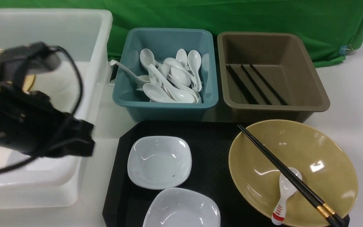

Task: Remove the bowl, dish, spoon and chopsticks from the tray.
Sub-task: Use the right arm to grab the chopsticks, then use the right arm to put the chopsticks into the small storage box on the right, then use the right arm to grab the soup spoon in the middle, then use the right arm to put the soup spoon into the small storage box in the middle, then use the left arm to grab the yellow noodle bowl on the left, then use the left arm to put the noodle bowl into the large storage box on the left

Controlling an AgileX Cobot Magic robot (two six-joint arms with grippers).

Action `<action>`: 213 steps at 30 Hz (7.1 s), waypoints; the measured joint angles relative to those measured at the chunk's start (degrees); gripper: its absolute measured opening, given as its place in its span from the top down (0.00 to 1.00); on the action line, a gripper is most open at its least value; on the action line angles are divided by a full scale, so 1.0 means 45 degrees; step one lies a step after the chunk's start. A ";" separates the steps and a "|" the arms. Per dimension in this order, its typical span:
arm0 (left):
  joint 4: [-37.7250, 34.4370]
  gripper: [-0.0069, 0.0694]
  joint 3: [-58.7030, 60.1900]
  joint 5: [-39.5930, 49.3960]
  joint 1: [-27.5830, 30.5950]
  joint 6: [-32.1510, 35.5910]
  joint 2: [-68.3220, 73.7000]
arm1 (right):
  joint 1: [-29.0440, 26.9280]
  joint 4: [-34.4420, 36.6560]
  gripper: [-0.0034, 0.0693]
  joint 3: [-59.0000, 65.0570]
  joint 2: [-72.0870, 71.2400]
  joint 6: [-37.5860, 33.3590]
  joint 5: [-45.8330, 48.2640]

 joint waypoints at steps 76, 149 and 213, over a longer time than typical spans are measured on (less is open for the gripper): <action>-0.2210 0.92 -0.1549 -0.6908 -0.3964 0.2749 0.2551 | -0.1368 -0.2086 0.35 -1.3813 1.6184 -0.1821 0.0584; 0.3444 0.92 -0.3060 -0.5712 -0.0489 -0.2239 0.2493 | 0.1394 0.1922 0.34 -2.1314 2.0445 -0.0985 0.2564; -0.2085 0.89 -0.9925 0.2753 0.4534 -0.0675 0.5378 | 0.2636 0.4400 0.96 -0.8791 0.6136 -0.6360 0.3208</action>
